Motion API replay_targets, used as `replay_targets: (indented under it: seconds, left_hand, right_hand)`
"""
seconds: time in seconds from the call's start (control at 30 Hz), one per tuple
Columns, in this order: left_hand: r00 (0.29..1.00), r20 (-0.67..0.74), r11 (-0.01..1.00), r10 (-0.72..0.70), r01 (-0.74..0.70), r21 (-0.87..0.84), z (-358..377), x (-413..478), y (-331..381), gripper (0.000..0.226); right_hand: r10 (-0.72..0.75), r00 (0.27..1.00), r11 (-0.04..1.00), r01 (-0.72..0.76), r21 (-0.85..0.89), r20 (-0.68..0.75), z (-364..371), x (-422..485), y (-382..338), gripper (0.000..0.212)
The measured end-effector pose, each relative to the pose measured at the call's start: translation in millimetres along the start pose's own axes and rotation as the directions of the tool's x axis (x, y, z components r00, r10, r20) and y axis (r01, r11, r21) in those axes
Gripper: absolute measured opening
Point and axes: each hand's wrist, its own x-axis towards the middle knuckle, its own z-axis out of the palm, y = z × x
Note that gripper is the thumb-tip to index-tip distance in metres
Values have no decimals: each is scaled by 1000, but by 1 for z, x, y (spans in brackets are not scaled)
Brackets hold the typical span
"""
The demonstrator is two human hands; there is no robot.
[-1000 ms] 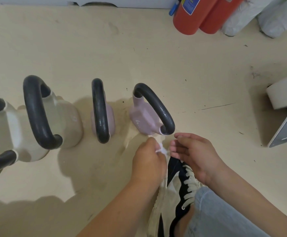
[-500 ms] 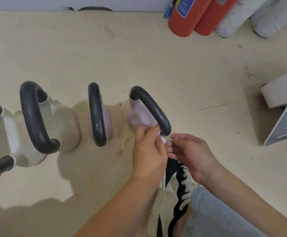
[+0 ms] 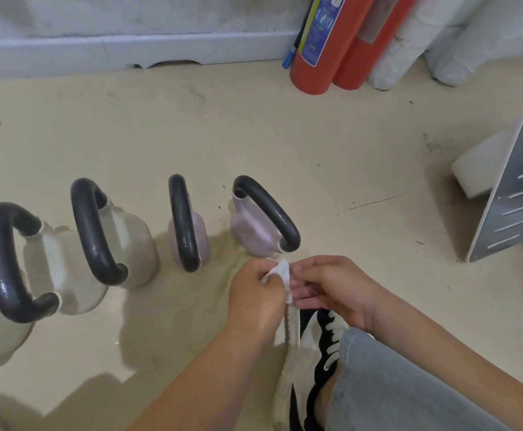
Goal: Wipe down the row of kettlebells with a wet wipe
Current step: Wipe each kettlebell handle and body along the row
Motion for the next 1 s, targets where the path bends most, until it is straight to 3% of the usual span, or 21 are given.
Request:
replay_targets:
  seconds: [0.1,0.3,0.43,0.53,0.7,0.77,0.83,0.9,1.0]
  left_hand:
    - [998,7,996,-68,68,-56,-8,-6,12,21]
    - [987,-161,999,28,-31,-18,-24,17,36,27]
    - [996,6,995,88,-88,48,-11,40,43,43]
    - [981,137,963,140,-167,210,5,40,38,32]
    - [940,75,881,334,-340,328,13,43,15,29]
    - [932,11,876,363,-345,337,15,38,7,30]
    - [944,-28,910,329,-309,275,16,25,1,25]
    - [964,40,945,261,-264,193,17,14,-13,29]
    - [994,91,985,55,-69,159,12,0,-31,37]
  right_hand:
    - [2,995,998,4,-58,99,3,-14,-8,14]
    - [-88,993,996,88,-1,-84,-2,-14,-6,16]
    - [-120,982,992,123,18,-145,1,-1,-6,17]
    - [-135,978,988,144,48,-159,6,8,-4,20]
    - [-110,970,979,144,145,-218,3,18,-2,25]
    - [-92,968,976,134,170,-235,3,19,-2,25]
    - [-82,969,979,122,163,-232,5,18,-3,24]
    - [-75,970,986,107,128,-231,7,16,-1,23]
    - [-38,966,998,49,36,-256,5,13,7,22]
